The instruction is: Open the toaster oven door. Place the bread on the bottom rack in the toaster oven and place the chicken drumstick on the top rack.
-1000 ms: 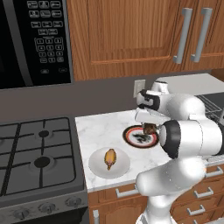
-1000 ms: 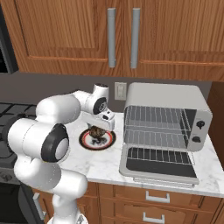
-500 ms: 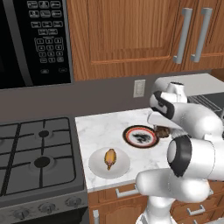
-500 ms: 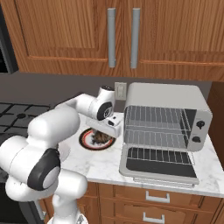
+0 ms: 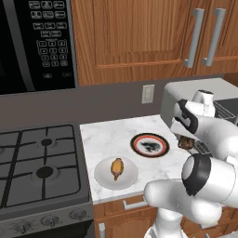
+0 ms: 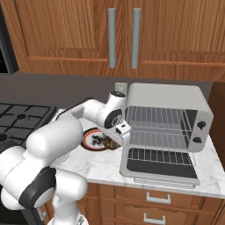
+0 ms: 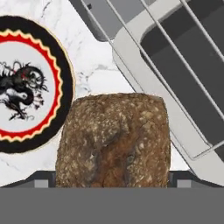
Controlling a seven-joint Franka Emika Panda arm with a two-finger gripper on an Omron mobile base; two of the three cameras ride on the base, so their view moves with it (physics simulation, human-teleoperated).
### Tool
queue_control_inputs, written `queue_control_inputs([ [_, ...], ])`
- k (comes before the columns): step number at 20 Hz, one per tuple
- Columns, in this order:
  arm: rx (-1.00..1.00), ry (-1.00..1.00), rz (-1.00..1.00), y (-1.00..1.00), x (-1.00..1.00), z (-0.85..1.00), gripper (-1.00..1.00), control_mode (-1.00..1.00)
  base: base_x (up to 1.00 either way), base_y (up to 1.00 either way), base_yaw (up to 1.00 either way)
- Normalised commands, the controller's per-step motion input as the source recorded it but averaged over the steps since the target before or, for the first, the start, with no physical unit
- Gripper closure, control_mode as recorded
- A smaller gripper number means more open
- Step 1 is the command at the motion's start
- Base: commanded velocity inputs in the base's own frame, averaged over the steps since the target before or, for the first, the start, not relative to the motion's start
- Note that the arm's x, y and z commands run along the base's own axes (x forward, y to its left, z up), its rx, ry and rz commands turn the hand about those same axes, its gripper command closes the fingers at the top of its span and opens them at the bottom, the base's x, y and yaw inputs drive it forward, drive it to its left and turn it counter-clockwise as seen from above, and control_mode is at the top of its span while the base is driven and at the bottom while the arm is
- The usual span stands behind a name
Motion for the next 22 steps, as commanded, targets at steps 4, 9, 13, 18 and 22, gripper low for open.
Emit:
queue_control_inputs([
  [4, -0.04, 0.0, -0.3, -0.49, -0.04, 0.0, 1.0, -1.0, 0.0, 0.0, 0.0],
  [9, -0.09, 0.02, -0.36, -0.5, 0.06, 0.0, 1.0, -1.0, 0.0, 0.0, 0.0],
  [13, -0.13, 0.07, -0.39, -0.51, 0.17, 0.0, 1.0, -1.0, 0.0, 0.0, 0.0],
  [18, -0.15, 0.05, -0.34, -0.49, 0.25, -0.01, 1.0, -1.0, 0.0, 0.0, 0.0],
  [22, -0.18, 0.03, -0.29, -0.5, 0.26, -0.09, 1.0, -1.0, 0.0, 0.0, 0.0],
])
